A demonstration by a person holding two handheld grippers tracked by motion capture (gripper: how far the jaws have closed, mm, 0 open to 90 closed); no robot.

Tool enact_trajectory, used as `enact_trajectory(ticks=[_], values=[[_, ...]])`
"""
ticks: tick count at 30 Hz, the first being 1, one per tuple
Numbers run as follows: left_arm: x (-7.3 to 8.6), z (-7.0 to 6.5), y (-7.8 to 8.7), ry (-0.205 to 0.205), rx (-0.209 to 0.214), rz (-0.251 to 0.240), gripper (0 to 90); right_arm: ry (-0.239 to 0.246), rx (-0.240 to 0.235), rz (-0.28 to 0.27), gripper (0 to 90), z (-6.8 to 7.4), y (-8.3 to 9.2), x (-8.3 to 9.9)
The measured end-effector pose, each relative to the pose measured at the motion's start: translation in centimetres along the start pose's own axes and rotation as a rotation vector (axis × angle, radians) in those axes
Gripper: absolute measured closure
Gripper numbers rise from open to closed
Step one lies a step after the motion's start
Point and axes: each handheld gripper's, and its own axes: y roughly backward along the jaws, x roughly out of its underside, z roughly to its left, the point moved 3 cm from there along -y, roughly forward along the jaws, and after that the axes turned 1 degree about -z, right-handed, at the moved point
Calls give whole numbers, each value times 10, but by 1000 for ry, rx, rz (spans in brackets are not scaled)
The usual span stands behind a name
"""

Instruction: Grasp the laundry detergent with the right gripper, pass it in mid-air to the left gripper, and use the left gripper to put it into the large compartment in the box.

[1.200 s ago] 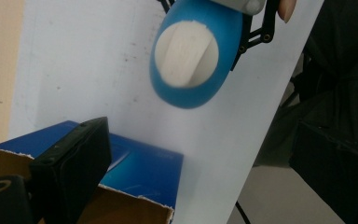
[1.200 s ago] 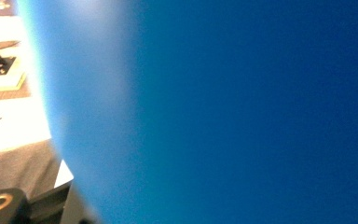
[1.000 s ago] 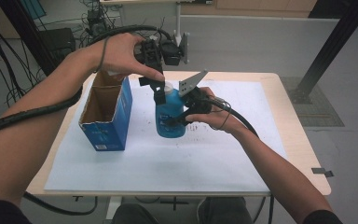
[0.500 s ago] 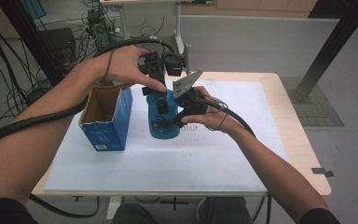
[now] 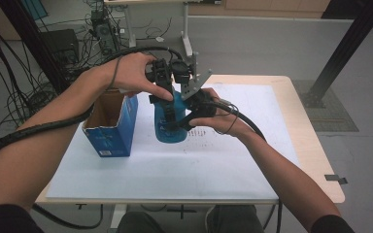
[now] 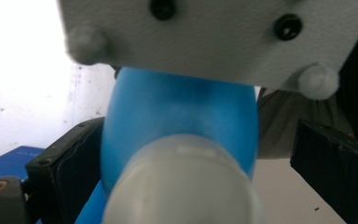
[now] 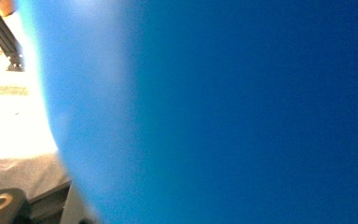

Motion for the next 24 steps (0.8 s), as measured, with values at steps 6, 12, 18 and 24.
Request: enact_trajectory(ticks=[6,12,18,24], values=[[-2,-1,1,-1,-6,-6,54,13,13,7,440,-2,1,0],[-4,-2,0,-4,-8,0,55,16,15,-5,440,-2,4,-1],[-5,-3,1,-6,-15,1,55,13,19,-3,440,-2,7,-1],[-7,-4,4,-12,-19,-11,56,16,27,-5,440,-2,9,-1]])
